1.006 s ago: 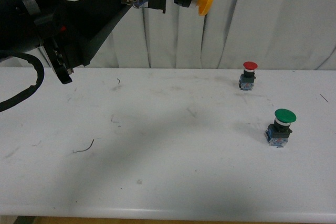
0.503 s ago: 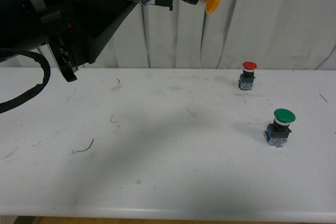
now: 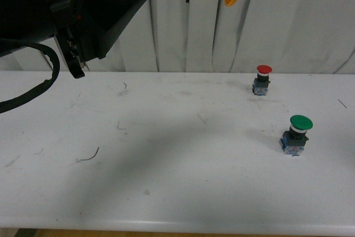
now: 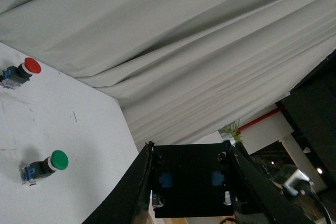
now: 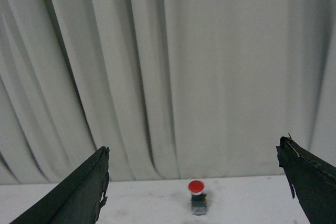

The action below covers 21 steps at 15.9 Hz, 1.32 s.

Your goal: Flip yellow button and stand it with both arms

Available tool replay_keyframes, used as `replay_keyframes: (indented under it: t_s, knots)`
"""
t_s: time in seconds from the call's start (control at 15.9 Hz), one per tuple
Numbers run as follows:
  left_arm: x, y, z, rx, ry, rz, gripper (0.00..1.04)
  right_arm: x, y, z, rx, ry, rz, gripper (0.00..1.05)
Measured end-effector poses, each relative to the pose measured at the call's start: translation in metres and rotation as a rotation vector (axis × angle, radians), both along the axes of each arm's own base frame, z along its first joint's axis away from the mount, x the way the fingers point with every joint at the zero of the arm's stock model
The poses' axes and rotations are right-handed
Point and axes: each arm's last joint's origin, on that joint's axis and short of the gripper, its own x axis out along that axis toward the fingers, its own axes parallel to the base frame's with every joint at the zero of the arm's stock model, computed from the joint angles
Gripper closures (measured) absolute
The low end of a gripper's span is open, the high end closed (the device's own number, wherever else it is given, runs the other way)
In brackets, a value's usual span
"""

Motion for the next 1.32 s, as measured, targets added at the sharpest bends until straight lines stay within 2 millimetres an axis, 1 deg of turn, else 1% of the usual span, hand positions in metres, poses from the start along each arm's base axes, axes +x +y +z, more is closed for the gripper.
replay_keyframes:
  t_s: [0.06,0.13,0.25,0.31,0.38,0.5,0.57,0.69,0.75,0.88,1.01,1.26,1.32]
  knots:
    - [0.0,0.0,0.001,0.005,-0.003,0.001,0.69,0.02,0.008,0.0,0.033,0.026,0.068,0.07]
    - [0.0,0.0,0.0,0.005,-0.003,0.001,0.69,0.028,0.018,0.004,0.075,0.015,0.16,0.07]
    - [0.0,0.0,0.0,0.007,0.0,0.002,0.69,0.024,0.035,0.013,0.157,-0.056,0.347,0.07]
    - [0.0,0.0,0.0,0.007,0.0,0.001,0.69,0.02,0.041,0.01,0.215,-0.052,0.451,0.07]
    - [0.0,0.0,0.0,0.009,-0.001,0.001,0.69,0.018,0.049,-0.007,0.294,0.064,0.563,0.07]
    - [0.0,-0.002,0.001,0.01,-0.007,-0.003,0.69,0.018,0.061,-0.045,0.495,0.335,0.679,0.07]
    - [0.0,-0.002,0.0,0.012,-0.005,-0.003,0.69,0.02,0.064,-0.054,0.611,0.429,0.711,0.07]
    - [0.0,-0.002,0.0,0.014,-0.006,-0.002,0.69,0.024,0.067,-0.066,0.767,0.545,0.715,0.07]
    - [0.0,-0.002,0.0,0.019,-0.01,-0.001,0.69,0.027,0.07,-0.066,0.837,0.587,0.733,0.07]
    - [0.001,-0.001,0.0,0.021,-0.011,-0.002,0.69,0.037,0.081,-0.056,0.935,0.618,0.798,0.07]
    - [0.001,-0.001,-0.001,0.022,-0.011,-0.001,0.69,0.043,0.091,-0.055,0.995,0.66,0.827,0.07]
    - [0.002,0.001,-0.001,0.028,-0.011,0.003,0.69,0.049,0.107,-0.041,0.995,0.651,0.901,0.07]
    - [0.002,0.001,-0.002,0.029,-0.011,0.004,0.69,0.049,0.115,-0.039,0.989,0.655,0.926,0.07]
